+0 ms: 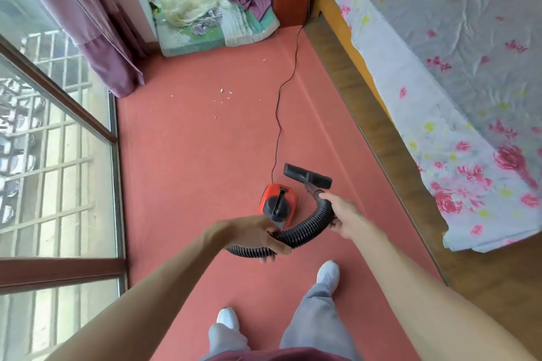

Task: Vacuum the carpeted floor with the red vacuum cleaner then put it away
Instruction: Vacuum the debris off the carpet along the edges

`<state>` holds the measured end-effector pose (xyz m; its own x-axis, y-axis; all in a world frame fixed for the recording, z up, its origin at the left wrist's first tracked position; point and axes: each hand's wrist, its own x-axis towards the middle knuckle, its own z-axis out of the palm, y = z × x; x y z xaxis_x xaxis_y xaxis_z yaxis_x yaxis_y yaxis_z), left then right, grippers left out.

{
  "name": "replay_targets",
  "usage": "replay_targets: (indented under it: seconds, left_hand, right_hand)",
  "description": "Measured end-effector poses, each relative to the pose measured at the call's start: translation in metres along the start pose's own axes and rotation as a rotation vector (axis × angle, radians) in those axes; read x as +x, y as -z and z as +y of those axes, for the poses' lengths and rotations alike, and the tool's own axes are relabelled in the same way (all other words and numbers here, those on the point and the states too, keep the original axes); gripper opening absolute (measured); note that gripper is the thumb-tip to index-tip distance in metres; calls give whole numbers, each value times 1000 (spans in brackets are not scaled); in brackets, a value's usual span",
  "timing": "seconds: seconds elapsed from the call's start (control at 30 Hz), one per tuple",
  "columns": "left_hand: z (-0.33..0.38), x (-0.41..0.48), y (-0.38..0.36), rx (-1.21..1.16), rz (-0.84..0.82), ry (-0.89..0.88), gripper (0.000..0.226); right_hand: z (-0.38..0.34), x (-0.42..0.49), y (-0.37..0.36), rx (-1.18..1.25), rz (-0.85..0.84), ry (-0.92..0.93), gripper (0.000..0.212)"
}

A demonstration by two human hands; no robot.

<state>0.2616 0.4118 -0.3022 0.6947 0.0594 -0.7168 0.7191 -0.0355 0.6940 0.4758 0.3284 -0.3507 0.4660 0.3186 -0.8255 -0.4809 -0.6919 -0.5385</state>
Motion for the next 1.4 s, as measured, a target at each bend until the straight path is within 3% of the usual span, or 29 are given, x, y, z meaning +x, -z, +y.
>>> replay_targets:
  seconds: [0.23, 0.37, 0.5, 0.67, 1.0, 1.3, 1.4]
  left_hand:
    - [98, 104, -9, -217, -60, 18, 33]
    - [153, 163, -3, -303, -64, -28, 34]
    - [194, 206, 17, -395, -32, -61, 26]
    - [222, 246, 63, -497, 74, -77, 7]
    - [250, 309, 166, -567, 157, -101, 10]
    - [289, 361, 224, -649, 341, -77, 13]
    - [308, 382, 252, -640, 422, -38, 17]
  right_hand:
    - [-80, 81, 104, -195, 11, 55, 32]
    - [-144, 118, 160, -302, -40, 97, 20]
    - [-203, 156, 185, -337, -59, 136, 22]
    - [-273, 201, 179, -352, -83, 160, 33]
    - [-393, 272, 131, -444, -196, 154, 30]
    - [-490, 343, 101, -594, -294, 163, 46]
    - [-525, 373, 93, -632, -337, 170, 34]
